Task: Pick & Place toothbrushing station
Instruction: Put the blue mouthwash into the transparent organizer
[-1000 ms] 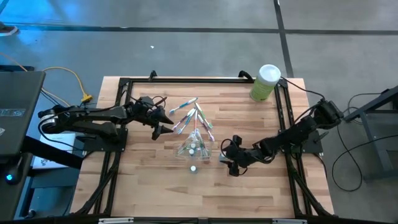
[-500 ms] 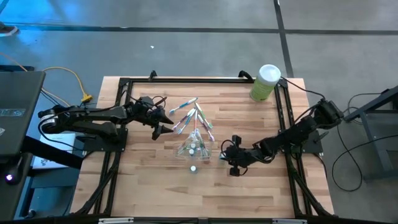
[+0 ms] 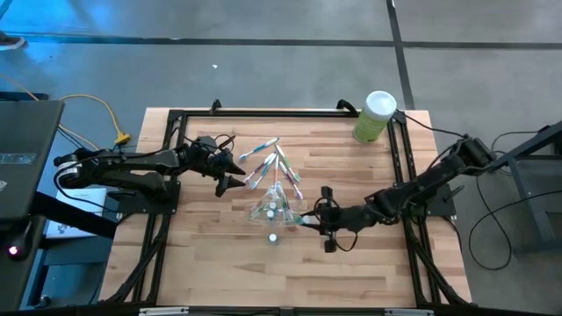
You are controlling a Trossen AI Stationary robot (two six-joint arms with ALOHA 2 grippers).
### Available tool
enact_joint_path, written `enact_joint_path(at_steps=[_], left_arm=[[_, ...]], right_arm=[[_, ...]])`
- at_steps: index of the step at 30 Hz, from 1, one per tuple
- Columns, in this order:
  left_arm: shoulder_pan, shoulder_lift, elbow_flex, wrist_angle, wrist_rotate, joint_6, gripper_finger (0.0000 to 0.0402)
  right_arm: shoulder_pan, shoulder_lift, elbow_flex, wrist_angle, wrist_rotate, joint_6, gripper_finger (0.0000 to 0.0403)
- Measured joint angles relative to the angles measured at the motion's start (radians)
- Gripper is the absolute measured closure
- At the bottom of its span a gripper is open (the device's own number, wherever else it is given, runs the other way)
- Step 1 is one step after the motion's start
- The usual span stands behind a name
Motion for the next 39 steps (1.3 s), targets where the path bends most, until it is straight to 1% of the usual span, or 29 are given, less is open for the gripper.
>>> enact_joint_path(at_steps=[5,11,14,20,23,28,34,39], left_arm=[[0.000,0.000,0.000,0.000,0.000,-0.002,0.0173],[-0.026,0.000,0.000,-0.001,-0.003,0.004,0.0173],[-0.043,0.000,0.000,-0.002,-0.014,0.004,0.0173],[-0.079,0.000,0.000,0.016,-0.083,0.005,0.0173],[-0.092,0.000,0.000,0.039,-0.103,0.004,0.0173],[-0.112,0.000,0.000,0.049,-0.108,0.000,0.0173],[-0.118,0.000,0.000,0.051,-0.108,0.012,0.0173],[-0.118,0.000,0.000,0.051,-0.108,0.012,0.0173]], right_arm=[[-0.056,0.045,0.015,0.076,-0.028,-0.048,0.0319],[-0.108,0.129,0.015,0.232,-0.140,-0.067,0.0319],[-0.127,0.172,0.020,0.277,-0.177,-0.072,0.0319],[-0.152,0.251,0.084,0.266,-0.177,-0.098,0.0319],[-0.165,0.274,0.134,0.187,-0.170,-0.087,0.0319],[-0.170,0.285,0.158,0.094,-0.165,-0.056,0.0319],[-0.170,0.286,0.159,0.089,-0.168,-0.053,0.0319],[-0.195,0.294,0.160,0.095,-0.172,-0.038,0.0319]])
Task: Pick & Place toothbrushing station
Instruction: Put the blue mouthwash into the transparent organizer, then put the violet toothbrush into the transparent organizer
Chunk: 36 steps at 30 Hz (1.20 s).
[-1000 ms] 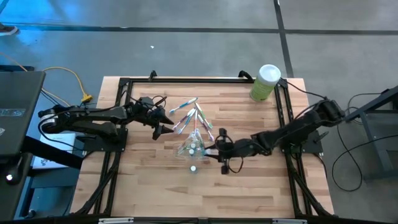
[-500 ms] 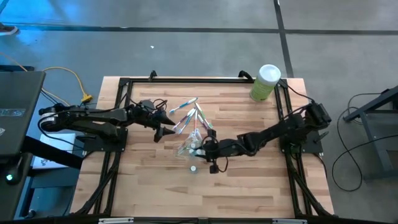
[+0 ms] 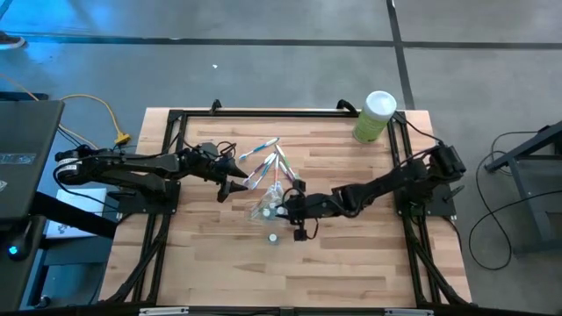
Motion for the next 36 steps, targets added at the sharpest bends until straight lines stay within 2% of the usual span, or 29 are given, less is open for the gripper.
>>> enact_joint_path(at_steps=[9,13,22,24,30,33,36], left_arm=[[0.000,0.000,0.000,0.001,0.000,-0.008,0.0173],[0.000,0.000,0.000,0.004,0.000,-0.009,0.0173],[0.000,0.000,0.000,0.008,0.000,-0.009,0.0173],[0.000,0.000,0.000,0.007,0.000,-0.009,0.0173],[0.000,0.000,0.000,0.007,0.001,-0.012,0.0173],[0.000,0.000,0.000,0.007,0.001,-0.012,0.0173],[0.000,0.000,0.000,0.007,0.001,-0.014,0.0173]], right_arm=[[-0.034,0.033,0.000,-0.005,-0.034,0.014,0.0319],[-0.043,0.057,0.001,0.018,-0.081,0.016,0.0319],[-0.055,0.078,-0.001,0.022,-0.074,0.026,0.0318],[-0.055,0.078,-0.001,0.032,-0.074,0.026,0.0294],[-0.055,0.078,-0.001,0.063,-0.023,0.037,0.0162],[-0.054,0.078,-0.001,0.070,-0.020,0.037,0.0129],[-0.054,0.078,-0.001,0.093,-0.019,0.036,0.0117]])
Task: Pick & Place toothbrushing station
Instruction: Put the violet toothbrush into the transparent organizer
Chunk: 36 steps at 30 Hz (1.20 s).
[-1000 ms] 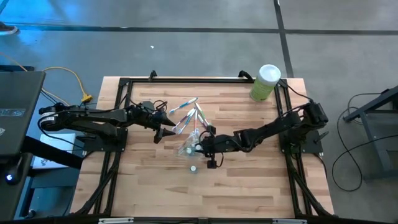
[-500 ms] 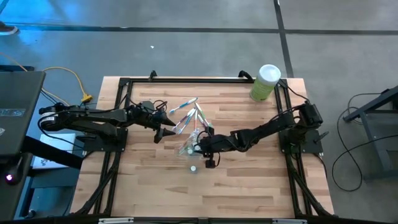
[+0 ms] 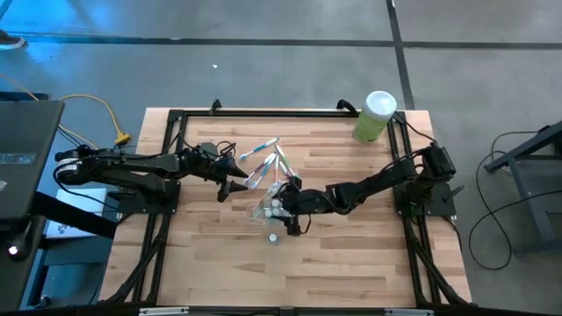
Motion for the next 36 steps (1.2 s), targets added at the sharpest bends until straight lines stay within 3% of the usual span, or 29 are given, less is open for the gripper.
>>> enact_joint_path(at_steps=[9,14,17,23,28,36], left_arm=[[0.000,0.000,0.000,0.000,0.001,-0.029,0.0173],[0.000,0.000,0.000,0.000,-0.006,-0.071,0.0173],[0.000,0.000,0.000,-0.008,-0.047,-0.076,0.0173],[-0.004,0.000,0.000,-0.117,-0.225,-0.063,0.0173],[-0.079,0.000,0.000,-0.207,-0.392,-0.114,0.0173],[-0.289,0.021,0.000,-0.215,-0.693,-0.259,0.0173]], right_arm=[[0.075,-0.092,0.000,0.035,-0.004,-0.101,0.0129],[0.123,-0.171,0.002,-0.036,0.002,-0.115,0.0137],[0.149,-0.209,0.000,-0.143,0.064,-0.106,0.0139],[0.179,-0.230,0.000,-0.320,0.211,-0.050,0.0140],[0.180,-0.230,0.000,-0.398,0.216,-0.001,0.0140],[0.171,-0.230,0.000,-0.411,0.215,-0.001,0.0140]])
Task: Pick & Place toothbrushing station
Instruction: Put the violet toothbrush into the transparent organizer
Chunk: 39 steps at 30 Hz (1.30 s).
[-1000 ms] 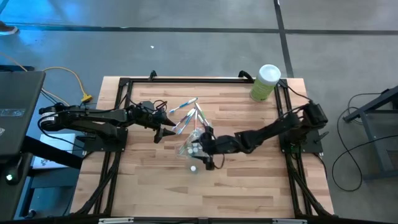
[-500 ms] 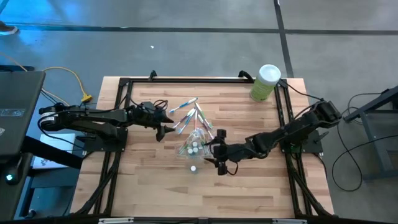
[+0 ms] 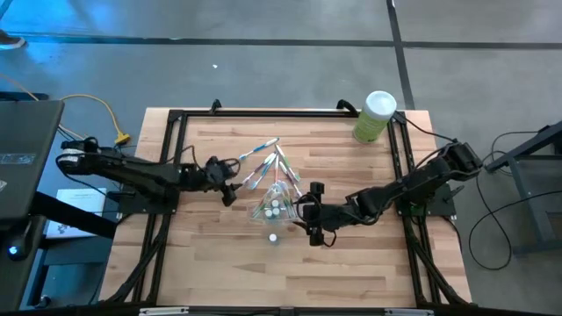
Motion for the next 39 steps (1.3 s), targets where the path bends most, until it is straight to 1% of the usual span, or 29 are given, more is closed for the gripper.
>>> enact_joint_path(at_steps=[4,7,11,13,19,24,26,32,34,36,39], left_arm=[[-0.097,0.082,0.000,0.037,-0.117,-0.040,0.0173],[-0.151,0.171,0.000,0.113,-0.179,-0.049,0.0173],[-0.170,0.298,0.000,0.217,-0.265,-0.043,0.0173],[-0.163,0.350,0.000,0.265,-0.284,-0.035,0.0173],[-0.115,0.481,0.003,0.389,-0.292,-0.037,0.0173],[-0.088,0.570,0.003,0.527,-0.290,0.013,0.0173],[-0.079,0.603,0.003,0.569,-0.289,0.010,0.0173],[-0.075,0.667,0.003,0.582,-0.301,-0.001,0.0174],[-0.074,0.686,0.004,0.589,-0.304,-0.011,0.0183],[-0.075,0.694,0.004,0.589,-0.301,-0.040,0.0201],[-0.077,0.697,0.005,0.584,-0.287,-0.062,0.0243]], right_arm=[[-0.001,0.000,0.000,-0.001,0.000,0.000,0.0140],[-0.001,0.000,0.000,-0.001,0.000,0.000,0.0140],[0.000,0.000,0.000,0.000,-0.013,0.001,0.0140],[0.002,0.000,0.000,-0.001,-0.014,0.002,0.0140],[0.002,0.000,0.000,0.000,-0.019,0.003,0.0140],[0.002,0.000,0.000,0.001,-0.019,0.003,0.0140],[0.002,0.000,0.000,0.002,-0.019,0.003,0.0140],[0.002,0.000,0.000,0.006,-0.019,0.003,0.0140],[0.002,0.000,0.000,0.006,-0.019,0.003,0.0140],[0.002,0.000,0.000,0.006,-0.019,0.003,0.0140],[0.002,0.000,0.000,0.006,-0.019,0.003,0.0140]])
